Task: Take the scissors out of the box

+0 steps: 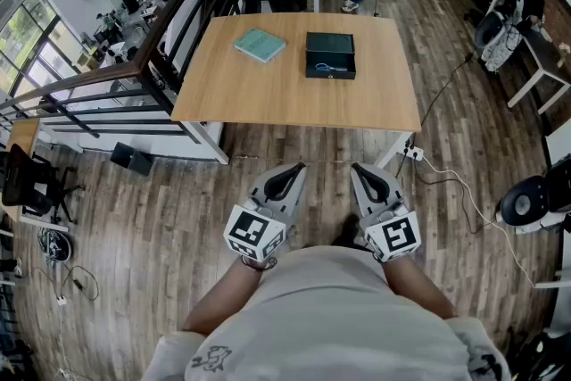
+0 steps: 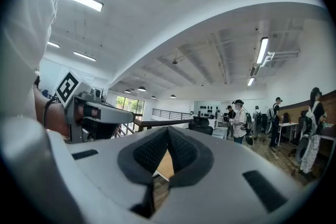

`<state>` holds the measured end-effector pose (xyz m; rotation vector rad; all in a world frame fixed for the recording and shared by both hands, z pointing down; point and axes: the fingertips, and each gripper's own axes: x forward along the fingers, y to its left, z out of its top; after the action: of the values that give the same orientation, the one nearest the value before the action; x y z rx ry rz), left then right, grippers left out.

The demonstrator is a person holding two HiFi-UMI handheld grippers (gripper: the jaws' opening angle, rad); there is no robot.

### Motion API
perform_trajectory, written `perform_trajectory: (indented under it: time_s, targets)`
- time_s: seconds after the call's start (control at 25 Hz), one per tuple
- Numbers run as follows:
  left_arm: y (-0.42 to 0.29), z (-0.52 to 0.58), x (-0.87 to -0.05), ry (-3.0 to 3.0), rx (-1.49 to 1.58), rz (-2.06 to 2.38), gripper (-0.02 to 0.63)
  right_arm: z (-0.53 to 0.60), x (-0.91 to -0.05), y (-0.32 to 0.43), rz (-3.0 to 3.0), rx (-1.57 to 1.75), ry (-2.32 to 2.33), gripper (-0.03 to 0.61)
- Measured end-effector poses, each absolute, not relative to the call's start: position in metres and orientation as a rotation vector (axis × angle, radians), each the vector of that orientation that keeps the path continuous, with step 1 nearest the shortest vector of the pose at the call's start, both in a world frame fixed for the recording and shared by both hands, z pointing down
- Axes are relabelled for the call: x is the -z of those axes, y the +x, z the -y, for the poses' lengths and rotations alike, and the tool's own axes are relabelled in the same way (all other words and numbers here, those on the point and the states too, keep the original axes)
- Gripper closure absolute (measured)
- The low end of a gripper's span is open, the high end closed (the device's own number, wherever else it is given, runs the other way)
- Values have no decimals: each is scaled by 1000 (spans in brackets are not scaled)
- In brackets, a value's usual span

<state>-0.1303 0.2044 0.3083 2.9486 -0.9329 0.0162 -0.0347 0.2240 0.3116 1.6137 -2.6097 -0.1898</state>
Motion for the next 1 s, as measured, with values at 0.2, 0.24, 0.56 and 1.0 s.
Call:
perform_trajectory:
  time_s: [0.2, 0.24, 0.56, 1.0]
  targets:
    - [-134, -203, -310, 2917, 11, 927, 609, -223, -311, -38, 2613, 188, 1612, 574]
    - [-135, -202, -309, 2916, 13, 931, 609, -223, -311, -38, 2612, 187, 1613, 574]
    - [-129, -198, -313, 2908, 18, 920, 609, -220, -312, -32, 2605, 178, 1617, 574]
    - [-101, -181, -319, 2900, -5, 904, 609, -198, -325, 0, 2568, 90, 1660, 545]
